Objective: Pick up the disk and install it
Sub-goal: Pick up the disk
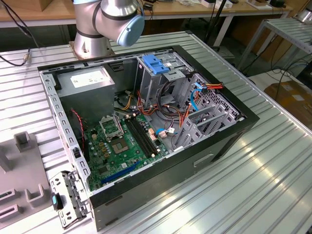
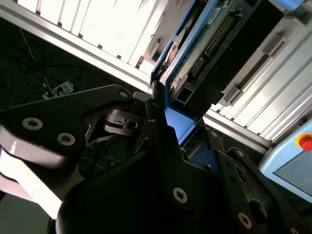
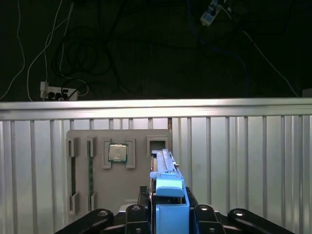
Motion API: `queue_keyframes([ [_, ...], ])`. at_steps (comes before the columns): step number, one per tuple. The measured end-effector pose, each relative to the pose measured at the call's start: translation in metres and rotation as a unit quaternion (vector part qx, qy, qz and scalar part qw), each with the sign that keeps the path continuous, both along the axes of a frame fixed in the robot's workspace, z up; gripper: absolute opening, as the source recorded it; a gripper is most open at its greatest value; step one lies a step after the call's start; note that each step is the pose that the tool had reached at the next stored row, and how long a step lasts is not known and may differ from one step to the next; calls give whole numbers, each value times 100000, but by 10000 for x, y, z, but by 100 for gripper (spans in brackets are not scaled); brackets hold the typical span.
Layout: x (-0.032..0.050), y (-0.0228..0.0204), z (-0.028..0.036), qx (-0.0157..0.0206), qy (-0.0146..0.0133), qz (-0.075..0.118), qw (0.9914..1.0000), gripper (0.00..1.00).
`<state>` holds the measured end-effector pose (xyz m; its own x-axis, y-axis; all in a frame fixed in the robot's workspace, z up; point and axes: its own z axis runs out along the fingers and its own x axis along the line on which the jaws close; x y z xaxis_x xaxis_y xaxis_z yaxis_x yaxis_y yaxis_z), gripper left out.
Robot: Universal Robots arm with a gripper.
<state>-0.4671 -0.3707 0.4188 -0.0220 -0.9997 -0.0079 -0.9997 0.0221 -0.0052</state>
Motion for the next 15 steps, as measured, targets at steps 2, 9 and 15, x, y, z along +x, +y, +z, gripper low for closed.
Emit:
queue_keyframes([
  [2, -1, 0, 82, 5, -11, 0, 100000, 37],
  [9, -1, 0, 361, 5, -11, 0, 100000, 37],
  [15, -1, 0, 525, 4, -6, -1, 100000, 37],
])
